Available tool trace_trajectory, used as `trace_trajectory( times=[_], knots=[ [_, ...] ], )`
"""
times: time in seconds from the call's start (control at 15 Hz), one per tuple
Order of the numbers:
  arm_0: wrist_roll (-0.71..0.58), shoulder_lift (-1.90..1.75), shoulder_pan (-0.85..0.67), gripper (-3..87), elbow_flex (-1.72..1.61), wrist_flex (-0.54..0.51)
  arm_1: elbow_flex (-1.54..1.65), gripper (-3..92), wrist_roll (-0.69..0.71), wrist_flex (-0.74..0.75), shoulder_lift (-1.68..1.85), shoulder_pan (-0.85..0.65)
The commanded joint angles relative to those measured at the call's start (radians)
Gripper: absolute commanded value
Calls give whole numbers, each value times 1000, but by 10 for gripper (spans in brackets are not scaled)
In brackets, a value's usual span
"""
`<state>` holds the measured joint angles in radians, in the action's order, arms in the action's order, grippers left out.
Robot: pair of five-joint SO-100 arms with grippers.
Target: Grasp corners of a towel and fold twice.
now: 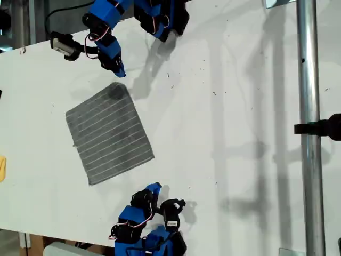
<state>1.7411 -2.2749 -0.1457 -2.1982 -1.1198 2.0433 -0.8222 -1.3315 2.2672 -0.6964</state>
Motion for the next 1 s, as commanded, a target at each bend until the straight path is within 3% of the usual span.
trace_trajectory(
  times=[0.0,0.6,0.93],
  knots=[
    [-12,14,-5,-29,77,-31,-247,-3,94,-15,-172,-69],
    [-121,183,-110,-29,268,-114,-761,25,265,-135,-635,-241],
    [-164,215,-153,-29,316,-135,-841,294,296,-216,-738,-284]
  ],
)
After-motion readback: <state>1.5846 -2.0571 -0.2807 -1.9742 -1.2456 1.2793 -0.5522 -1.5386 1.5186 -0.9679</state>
